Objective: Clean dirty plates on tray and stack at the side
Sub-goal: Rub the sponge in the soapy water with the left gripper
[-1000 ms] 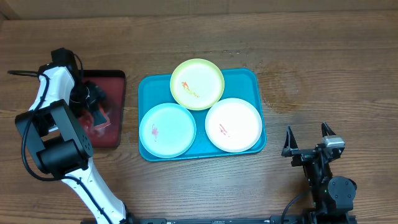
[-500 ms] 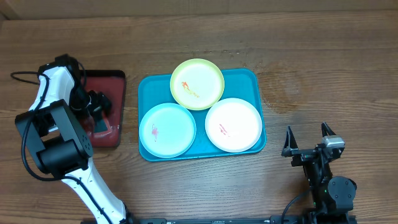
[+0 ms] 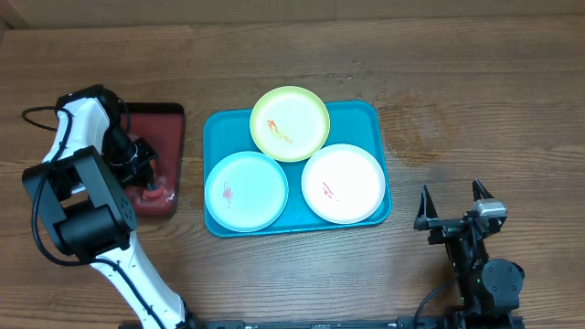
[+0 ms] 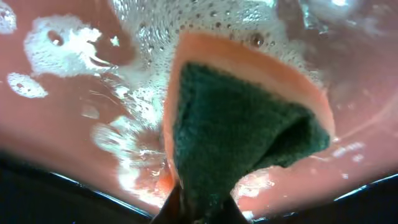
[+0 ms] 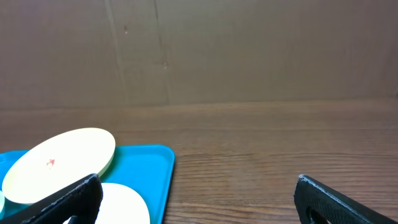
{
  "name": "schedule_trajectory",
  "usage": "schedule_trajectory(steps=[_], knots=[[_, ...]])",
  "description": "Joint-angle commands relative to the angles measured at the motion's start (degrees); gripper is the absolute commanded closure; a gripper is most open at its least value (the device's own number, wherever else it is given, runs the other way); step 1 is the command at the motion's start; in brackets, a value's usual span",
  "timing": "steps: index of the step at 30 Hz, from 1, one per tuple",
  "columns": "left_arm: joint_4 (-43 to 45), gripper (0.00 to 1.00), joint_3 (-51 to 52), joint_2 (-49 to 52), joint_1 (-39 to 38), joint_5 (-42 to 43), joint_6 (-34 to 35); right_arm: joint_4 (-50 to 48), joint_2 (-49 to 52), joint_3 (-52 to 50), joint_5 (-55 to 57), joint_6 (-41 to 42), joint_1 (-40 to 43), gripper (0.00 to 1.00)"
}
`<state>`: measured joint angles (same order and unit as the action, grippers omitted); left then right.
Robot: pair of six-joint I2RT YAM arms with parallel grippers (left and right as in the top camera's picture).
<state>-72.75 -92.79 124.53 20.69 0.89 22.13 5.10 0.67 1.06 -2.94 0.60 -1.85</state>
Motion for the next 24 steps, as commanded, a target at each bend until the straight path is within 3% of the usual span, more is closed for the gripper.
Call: schedule_trajectory(steps=[1,2,3,4,5,6,11,17,20,24], knots=[[1.0,0.96,-1.0,0.7,0.3,0.6,-0.3,-0.5,-0.5,-0.6,0.3,-0.2,0.4,0.00],[1.7,0.96,-1.0,0.7,0.3,0.6,-0.3,-0.4,-0.5,-0.6,0.3,-0.2,0.4,0.00],[2.7,0.82,-1.0,0.7,0.3,0.6,-0.3,-0.5,-0.5,-0.6,0.3,-0.2,0.4,0.00],[4.2,0.58,-1.0,0.7,0.3,0.6,-0.3,-0.5,-0.5,-0.6,0.3,-0.2,0.4,0.00],[5.5,0.16,-1.0,0.7,0.3,0.6,-0.3,-0.5,-0.5,-0.6,0.3,-0.2,0.4,0.00],[6.8,0.00,-1.0,0.7,0.3,0.6,-0.3,-0.4,-0.5,-0.6,0.3,-0.2,0.4,0.00],[9.7,0.00,-1.0,0.7,0.3,0.7,-0.2,-0.5,-0.5,-0.6,0.3,-0.2,0.4,0.00],[2.0,0.02,-1.0,0.7,0.3,0.5,-0.3,-0.4,-0.5,-0.6,0.3,-0.2,0.4,0.00],[-0.5,0.20,-1.0,0.7,0.3,0.5,-2.1,-0.5,-0.5,-0.6,0.3,-0.2,0.4,0.00],[-1.1,0.51,-1.0,0.7,0.3,0.4,-4.6,-0.4,-0.5,-0.6,0.3,-0.2,0.4,0.00]])
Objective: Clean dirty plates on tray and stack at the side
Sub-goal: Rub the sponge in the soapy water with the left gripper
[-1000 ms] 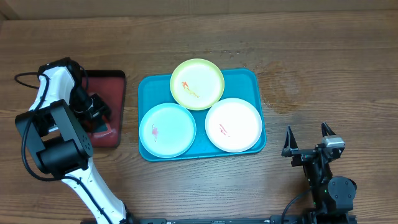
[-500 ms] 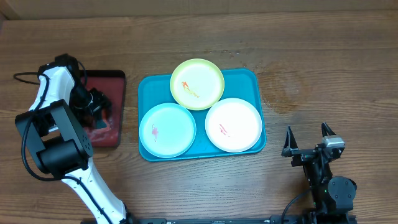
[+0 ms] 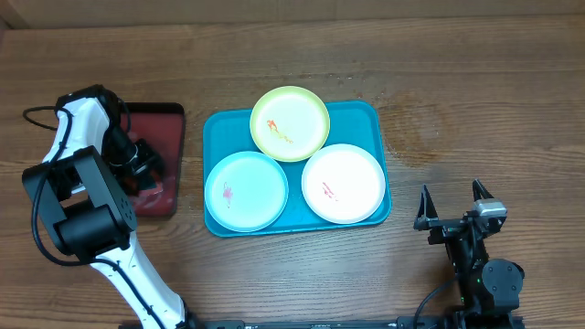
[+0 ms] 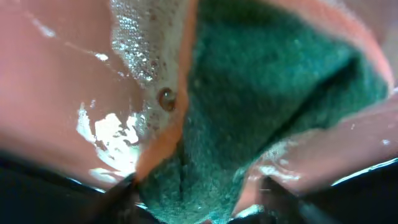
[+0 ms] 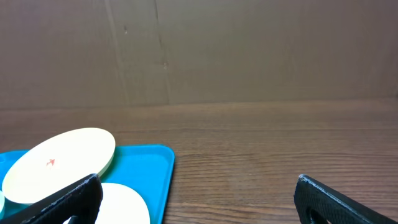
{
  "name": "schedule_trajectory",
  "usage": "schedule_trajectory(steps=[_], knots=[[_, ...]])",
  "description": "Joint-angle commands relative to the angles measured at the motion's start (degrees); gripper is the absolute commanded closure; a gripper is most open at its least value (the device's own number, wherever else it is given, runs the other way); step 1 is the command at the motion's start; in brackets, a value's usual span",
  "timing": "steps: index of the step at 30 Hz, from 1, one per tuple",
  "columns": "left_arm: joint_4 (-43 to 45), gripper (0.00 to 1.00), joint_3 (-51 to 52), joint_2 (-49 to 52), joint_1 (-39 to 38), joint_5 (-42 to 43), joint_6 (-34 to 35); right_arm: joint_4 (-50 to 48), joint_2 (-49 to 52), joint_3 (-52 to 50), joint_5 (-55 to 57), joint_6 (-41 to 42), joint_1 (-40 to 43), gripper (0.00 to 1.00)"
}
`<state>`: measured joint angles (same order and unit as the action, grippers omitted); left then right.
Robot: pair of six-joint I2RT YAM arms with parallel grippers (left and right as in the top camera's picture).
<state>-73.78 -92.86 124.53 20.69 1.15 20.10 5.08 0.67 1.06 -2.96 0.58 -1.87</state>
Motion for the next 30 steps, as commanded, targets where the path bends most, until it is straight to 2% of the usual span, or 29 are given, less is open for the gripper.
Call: schedule_trajectory(steps=[1,5,10,11,12,13,14,21,25,26,28,30], knots=[[0.3,0.61,-0.9,0.7,0.3,0.1,-2.6,-0.4,-0.5,-0.6,0.3,-0.2,0.4,0.00],[1.6,0.96,-0.9,0.7,0.3,0.5,-1.5,-0.4,-0.5,-0.6,0.3,-0.2,0.4,0.00],[3.2,0.94,-1.0,0.7,0.3,5.8,0.9,-0.4,-0.5,-0.6,0.3,-0.2,0.4,0.00],[3.6,0.85,-0.9,0.7,0.3,6.9,0.9,-0.4,-0.5,-0.6,0.3,-0.2,0.4,0.00],[4.0,0.58,-0.9,0.7,0.3,7.5,0.9,-0.4,-0.5,-0.6,0.3,-0.2,0.4,0.00],[4.5,0.22,-0.9,0.7,0.3,7.5,0.9,-0.4,-0.5,-0.6,0.3,-0.2,0.4,0.00],[5.4,0.00,-1.0,0.7,0.3,7.2,0.5,-0.4,-0.5,-0.6,0.3,-0.2,0.4,0.00],[13.3,0.00,-1.0,0.7,0.3,-2.6,-1.8,-0.4,-0.5,-0.6,0.3,-0.2,0.4,0.00],[16.5,0.00,-1.0,0.7,0.3,-3.8,-7.0,-0.4,-0.5,-0.6,0.3,-0.2,0.4,0.00],[16.6,0.04,-0.9,0.7,0.3,-3.8,-8.2,-0.4,-0.5,-0.6,0.3,-0.2,0.4,0.00],[16.4,0.33,-0.9,0.7,0.3,-2.6,-9.7,-0.4,-0.5,-0.6,0.3,-0.2,0.4,0.00],[15.4,0.52,-0.9,0.7,0.3,-0.7,-9.8,-0.4,-0.5,-0.6,0.3,-0.2,0.4,0.00]])
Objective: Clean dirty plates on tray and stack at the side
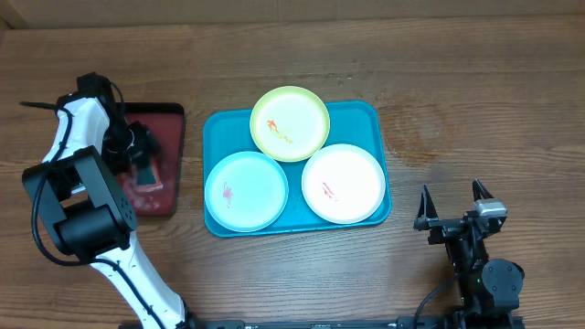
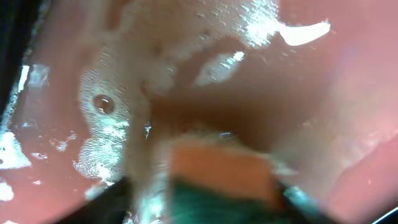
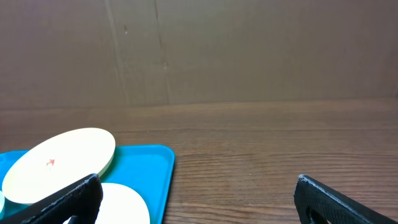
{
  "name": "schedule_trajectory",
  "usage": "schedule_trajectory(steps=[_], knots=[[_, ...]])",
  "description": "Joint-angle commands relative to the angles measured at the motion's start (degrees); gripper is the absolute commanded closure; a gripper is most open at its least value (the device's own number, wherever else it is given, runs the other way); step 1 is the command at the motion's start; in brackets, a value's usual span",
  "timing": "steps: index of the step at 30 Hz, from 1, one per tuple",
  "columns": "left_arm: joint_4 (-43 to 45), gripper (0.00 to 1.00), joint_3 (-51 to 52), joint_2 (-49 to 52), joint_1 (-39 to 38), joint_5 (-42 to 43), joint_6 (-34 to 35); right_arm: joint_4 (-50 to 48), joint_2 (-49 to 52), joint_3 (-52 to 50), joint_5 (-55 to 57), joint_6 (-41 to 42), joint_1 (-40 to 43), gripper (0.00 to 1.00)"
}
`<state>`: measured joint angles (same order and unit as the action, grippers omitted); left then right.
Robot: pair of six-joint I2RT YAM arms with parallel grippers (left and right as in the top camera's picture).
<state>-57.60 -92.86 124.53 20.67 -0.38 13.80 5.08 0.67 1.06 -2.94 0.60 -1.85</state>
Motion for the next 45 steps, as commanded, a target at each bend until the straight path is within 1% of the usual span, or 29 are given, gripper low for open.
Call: schedule_trajectory(steps=[1,2,4,5,7,8,9,10,17,20,23,25,28,29,32,33,34,35,36,41,45], knots=[[-1.2,0.58,-0.9,0.7,0.3,1.8,-3.5,-0.4,-0.5,-0.6,0.3,-0.2,0.4,0.00],[-1.6,0.66,-0.9,0.7,0.3,2.4,-3.5,-0.4,-0.5,-0.6,0.3,-0.2,0.4,0.00],[-2.6,0.90,-0.9,0.7,0.3,2.8,-3.5,-0.4,-0.5,-0.6,0.3,-0.2,0.4,0.00],[-3.1,0.96,-0.9,0.7,0.3,2.7,-3.5,-0.4,-0.5,-0.6,0.3,-0.2,0.4,0.00],[-3.4,0.96,-0.9,0.7,0.3,2.7,-3.5,-0.4,-0.5,-0.6,0.3,-0.2,0.4,0.00],[-3.4,0.84,-1.0,0.7,0.4,2.6,-3.5,-0.4,-0.5,-0.6,0.3,-0.2,0.4,0.00],[-3.5,0.33,-0.9,0.7,0.6,2.5,-3.5,-0.4,-0.5,-0.6,0.3,-0.2,0.4,0.00],[-3.8,0.00,-1.0,0.7,0.7,2.5,-3.5,-0.4,-0.5,-0.6,0.3,-0.2,0.4,0.00],[-11.4,0.01,-1.0,0.7,0.8,2.5,-3.5,-0.4,-0.5,-0.6,0.3,-0.2,0.4,0.00],[-12.3,0.00,-1.0,0.7,0.8,2.2,-3.6,-0.4,-0.5,-0.6,0.3,-0.2,0.4,0.00],[-11.8,0.08,-1.0,0.7,0.7,1.4,-3.5,-0.4,-0.5,-0.6,0.3,-0.2,0.4,0.00],[-11.1,0.18,-0.9,0.7,0.7,1.4,-3.5,-0.4,-0.5,-0.6,0.3,-0.2,0.4,0.00],[-9.8,0.47,-1.0,0.7,0.7,1.4,-3.5,-0.4,-0.5,-0.6,0.3,-0.2,0.4,0.00],[-9.4,0.52,-1.0,0.7,0.7,1.4,-3.5,-0.4,-0.5,-0.6,0.3,-0.2,0.4,0.00],[-8.4,0.57,-1.0,0.7,0.8,0.8,-3.5,-0.4,-0.5,-0.6,0.3,-0.2,0.4,0.00],[-8.2,0.63,-1.0,0.7,0.7,0.6,-3.5,-0.4,-0.5,-0.6,0.3,-0.2,0.4,0.00],[-8.1,0.69,-1.0,0.7,0.7,0.3,-3.5,-0.4,-0.5,-0.6,0.3,-0.2,0.4,0.00],[-8.1,0.78,-1.0,0.7,0.7,0.2,-3.5,-0.4,-0.5,-0.6,0.3,-0.2,0.4,0.00],[-8.4,0.95,-1.0,0.7,0.7,0.2,-3.5,-0.4,-0.5,-0.6,0.3,-0.2,0.4,0.00],[-12.7,0.96,-4.5,0.5,0.8,0.1,-3.5,-0.4,-0.5,-0.6,0.3,-0.2,0.4,0.00],[-20.4,0.96,-13.8,0.4,0.8,0.3,-1.6,-0.4,-0.5,-0.6,0.3,-0.2,0.4,0.00]])
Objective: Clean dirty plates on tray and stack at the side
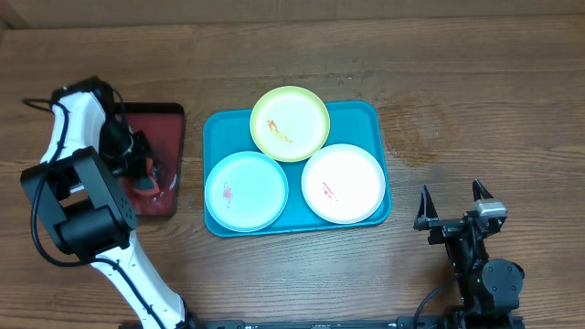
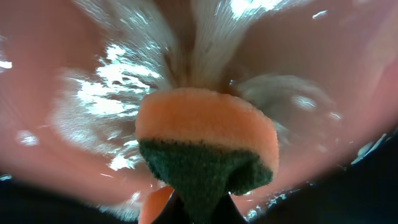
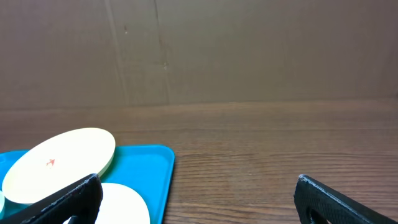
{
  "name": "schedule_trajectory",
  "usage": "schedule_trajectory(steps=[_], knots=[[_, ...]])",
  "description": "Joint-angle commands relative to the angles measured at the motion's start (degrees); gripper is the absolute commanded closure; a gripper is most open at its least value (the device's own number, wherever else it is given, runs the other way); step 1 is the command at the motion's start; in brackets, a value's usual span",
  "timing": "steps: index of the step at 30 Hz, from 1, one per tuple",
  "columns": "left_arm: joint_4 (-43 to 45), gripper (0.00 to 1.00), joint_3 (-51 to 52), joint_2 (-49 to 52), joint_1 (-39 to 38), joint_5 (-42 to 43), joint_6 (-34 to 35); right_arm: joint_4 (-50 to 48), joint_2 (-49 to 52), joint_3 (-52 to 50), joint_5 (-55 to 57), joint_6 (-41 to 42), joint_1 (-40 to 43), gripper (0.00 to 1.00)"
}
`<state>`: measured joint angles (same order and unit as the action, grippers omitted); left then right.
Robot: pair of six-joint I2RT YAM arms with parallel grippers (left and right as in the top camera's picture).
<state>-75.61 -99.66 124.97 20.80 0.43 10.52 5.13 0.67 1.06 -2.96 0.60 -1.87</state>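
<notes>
A blue tray [image 1: 376,137] holds three stained plates: a yellow-green one [image 1: 290,122] at the back, a light blue one [image 1: 246,190] front left, a white one [image 1: 343,183] front right. My left gripper [image 1: 139,166] is down in the red basin [image 1: 167,123] of soapy water, shut on an orange and green sponge [image 2: 205,144]. My right gripper [image 1: 452,208] stands open at the front right of the table, apart from the tray; in its wrist view the yellow-green plate [image 3: 59,165] and the tray corner [image 3: 160,168] show.
The red basin sits left of the tray on the wooden table [image 1: 475,100]. A cardboard wall [image 3: 249,50] closes the back. Bare wood lies to the right of the tray.
My left gripper has shifted a little toward the front of the basin, and the sponge now shows whole and folded over stirred water. The right arm and the plates are unchanged.
All along my left gripper stayed in the red basin, shut on the sponge, at slightly different spots: near the front, then mid basin, then further back, now forward again. Foam and splashes changed around it. The plates, tray and right gripper kept their places.
</notes>
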Motion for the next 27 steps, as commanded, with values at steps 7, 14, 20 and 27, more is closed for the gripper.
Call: schedule_trajectory(steps=[7,14,20,27], knots=[[-12.0,0.96,-21.2,-2.3,0.6,2.0,4.2,-0.5,-0.5,-0.6,0.3,-0.2,0.4,0.00],[-4.1,0.96,-12.5,-2.5,-0.3,0.6,11.2,-0.5,-0.5,-0.6,0.3,-0.2,0.4,0.00],[2.2,0.96,-3.4,-2.6,-0.7,0.7,12.9,-0.5,-0.5,-0.6,0.3,-0.2,0.4,0.00],[-3.3,0.96,-8.1,-7.9,-1.7,0.9,13.4,-0.5,-0.5,-0.6,0.3,-0.2,0.4,0.00]])
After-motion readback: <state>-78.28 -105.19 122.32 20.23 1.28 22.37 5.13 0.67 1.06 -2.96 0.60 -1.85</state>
